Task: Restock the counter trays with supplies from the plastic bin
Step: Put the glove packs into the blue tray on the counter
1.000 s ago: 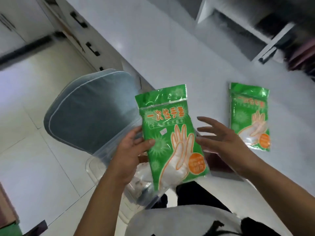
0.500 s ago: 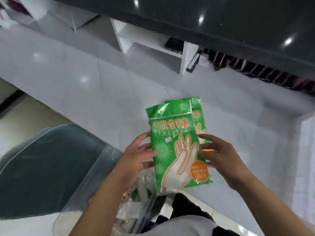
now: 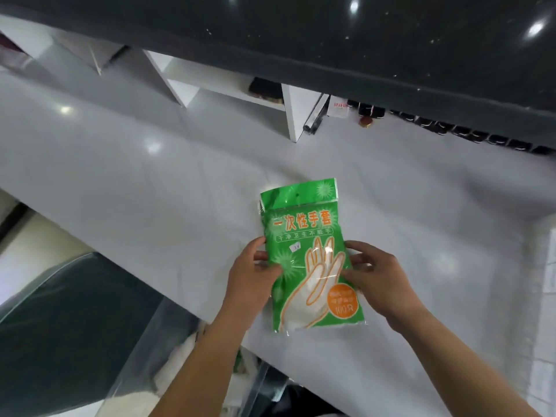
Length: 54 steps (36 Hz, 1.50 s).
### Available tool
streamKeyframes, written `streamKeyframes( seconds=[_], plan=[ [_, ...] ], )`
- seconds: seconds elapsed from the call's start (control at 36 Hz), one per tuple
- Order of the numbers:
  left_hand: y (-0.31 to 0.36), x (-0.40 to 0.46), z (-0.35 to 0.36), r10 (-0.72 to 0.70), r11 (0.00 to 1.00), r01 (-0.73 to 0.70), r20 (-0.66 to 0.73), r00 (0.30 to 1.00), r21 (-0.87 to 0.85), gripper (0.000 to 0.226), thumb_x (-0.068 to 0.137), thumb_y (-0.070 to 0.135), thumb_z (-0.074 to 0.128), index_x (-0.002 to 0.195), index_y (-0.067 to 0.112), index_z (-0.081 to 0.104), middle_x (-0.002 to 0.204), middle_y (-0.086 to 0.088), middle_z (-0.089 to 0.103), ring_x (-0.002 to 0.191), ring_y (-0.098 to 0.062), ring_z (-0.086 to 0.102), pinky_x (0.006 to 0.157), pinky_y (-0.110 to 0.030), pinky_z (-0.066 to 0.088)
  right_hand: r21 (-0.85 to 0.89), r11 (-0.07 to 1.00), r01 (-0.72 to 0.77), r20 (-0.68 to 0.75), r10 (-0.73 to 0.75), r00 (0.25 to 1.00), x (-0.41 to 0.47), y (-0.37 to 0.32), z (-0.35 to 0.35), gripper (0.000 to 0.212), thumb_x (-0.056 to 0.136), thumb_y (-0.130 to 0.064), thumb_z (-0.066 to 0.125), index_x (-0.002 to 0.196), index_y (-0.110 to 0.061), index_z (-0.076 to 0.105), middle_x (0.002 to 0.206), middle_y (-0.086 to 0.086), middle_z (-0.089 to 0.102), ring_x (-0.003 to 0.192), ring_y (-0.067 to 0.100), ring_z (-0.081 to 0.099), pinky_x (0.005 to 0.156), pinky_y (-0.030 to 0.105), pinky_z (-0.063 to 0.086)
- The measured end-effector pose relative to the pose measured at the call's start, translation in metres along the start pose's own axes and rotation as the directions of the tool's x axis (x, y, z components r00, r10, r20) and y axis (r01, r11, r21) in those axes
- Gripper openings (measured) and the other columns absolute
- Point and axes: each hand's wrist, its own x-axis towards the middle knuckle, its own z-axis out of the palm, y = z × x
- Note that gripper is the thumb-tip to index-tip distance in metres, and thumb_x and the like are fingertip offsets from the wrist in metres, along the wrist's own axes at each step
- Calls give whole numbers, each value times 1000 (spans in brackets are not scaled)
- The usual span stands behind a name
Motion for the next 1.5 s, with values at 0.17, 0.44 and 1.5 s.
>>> streamKeyframes(
  seconds=[0.17,0.44,1.5],
  plan=[
    [1,-1,3,-71,997,70,-28,997,-38,50,66,17,64,98,55,62,92,12,67,86,-14,69,78,-40,59,-157,986,51,-5,-52,999,6,3,-2,43,80,-6,71,99,-44,66,78,-12,73,71,9,70,64,30,61],
    [4,-7,-7,-246,926,249,47,968,-284,66,87,6,71,143,26,43,128,1,62,104,-21,69,82,-41,59,-19,1000,2,30,-2,1000,14,-7,-5,34,88,-13,65,102,-44,68,97,-10,71,73,10,74,63,33,60],
    [-152,-284,-45,380,787,57,555,740,-614,61,72,8,76,128,29,64,120,-14,71,99,-28,71,69,-37,60,274,956,107,220,-171,960,-341,111,-17,47,78,-23,79,122,-11,66,119,21,68,105,40,68,79,44,58]
  ],
)
